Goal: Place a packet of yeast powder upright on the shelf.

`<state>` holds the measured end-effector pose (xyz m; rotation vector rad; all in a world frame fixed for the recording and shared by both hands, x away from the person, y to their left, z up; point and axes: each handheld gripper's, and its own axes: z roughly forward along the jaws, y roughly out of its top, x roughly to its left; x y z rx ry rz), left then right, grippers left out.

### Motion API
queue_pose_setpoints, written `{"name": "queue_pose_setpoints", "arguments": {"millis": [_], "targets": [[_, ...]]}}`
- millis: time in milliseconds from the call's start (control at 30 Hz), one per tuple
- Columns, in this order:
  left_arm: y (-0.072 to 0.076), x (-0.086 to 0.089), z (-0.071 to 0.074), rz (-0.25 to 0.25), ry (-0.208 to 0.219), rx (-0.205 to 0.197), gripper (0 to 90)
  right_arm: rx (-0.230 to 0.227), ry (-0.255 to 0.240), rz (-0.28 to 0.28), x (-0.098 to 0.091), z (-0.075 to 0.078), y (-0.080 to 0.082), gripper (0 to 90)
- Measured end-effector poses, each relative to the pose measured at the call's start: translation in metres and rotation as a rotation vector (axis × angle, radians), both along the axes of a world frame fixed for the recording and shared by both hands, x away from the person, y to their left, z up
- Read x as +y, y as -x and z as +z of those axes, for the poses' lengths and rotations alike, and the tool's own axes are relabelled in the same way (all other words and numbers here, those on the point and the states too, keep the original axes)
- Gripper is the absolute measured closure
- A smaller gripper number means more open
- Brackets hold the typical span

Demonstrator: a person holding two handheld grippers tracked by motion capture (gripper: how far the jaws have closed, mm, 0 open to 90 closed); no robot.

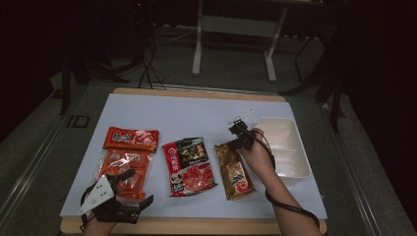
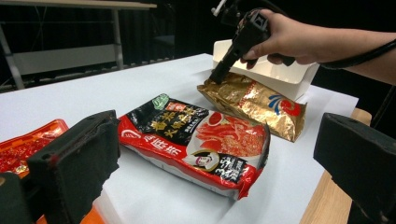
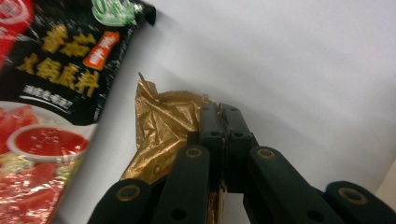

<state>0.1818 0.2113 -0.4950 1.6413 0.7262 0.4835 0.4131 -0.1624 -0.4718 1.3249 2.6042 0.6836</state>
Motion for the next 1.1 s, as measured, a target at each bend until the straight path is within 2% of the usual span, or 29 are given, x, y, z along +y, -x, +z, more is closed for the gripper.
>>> {"name": "queue_pose_setpoints", "arguments": {"millis": [200,267,367,533,767,867,1100], "targets": [[0.000,-0.001,0.000,-0.001,-0.004,0.000,1.1,-0.033,-0.043,0.017,-0.004,0.012,0.007,89.7],[0.000,-0.001,0.000,-0.001,-0.005,-0.001,1.1,-0.052,-0.088,0.031,-0.007,0.022,0.011,89.8],[0.000,-0.001,0.000,-0.002,-0.005,0.001,1.1,-0.071,-0.108,0.039,-0.008,0.029,0.015,89.9],[0.000,-0.001,0.000,-0.003,-0.005,0.001,1.1,-0.105,-0.182,0.073,-0.011,0.047,0.024,89.9],[0.000,-0.001,0.000,-0.003,-0.006,0.001,1.1,-0.135,-0.211,0.102,-0.010,0.062,0.033,90.0],[0.000,-0.001,0.000,0.000,-0.005,0.002,1.1,-0.167,-0.232,0.117,-0.011,0.071,0.036,90.0],[0.000,-0.001,0.000,-0.001,0.000,0.002,1.1,-0.209,-0.282,0.128,-0.014,0.092,0.038,89.9]]}}
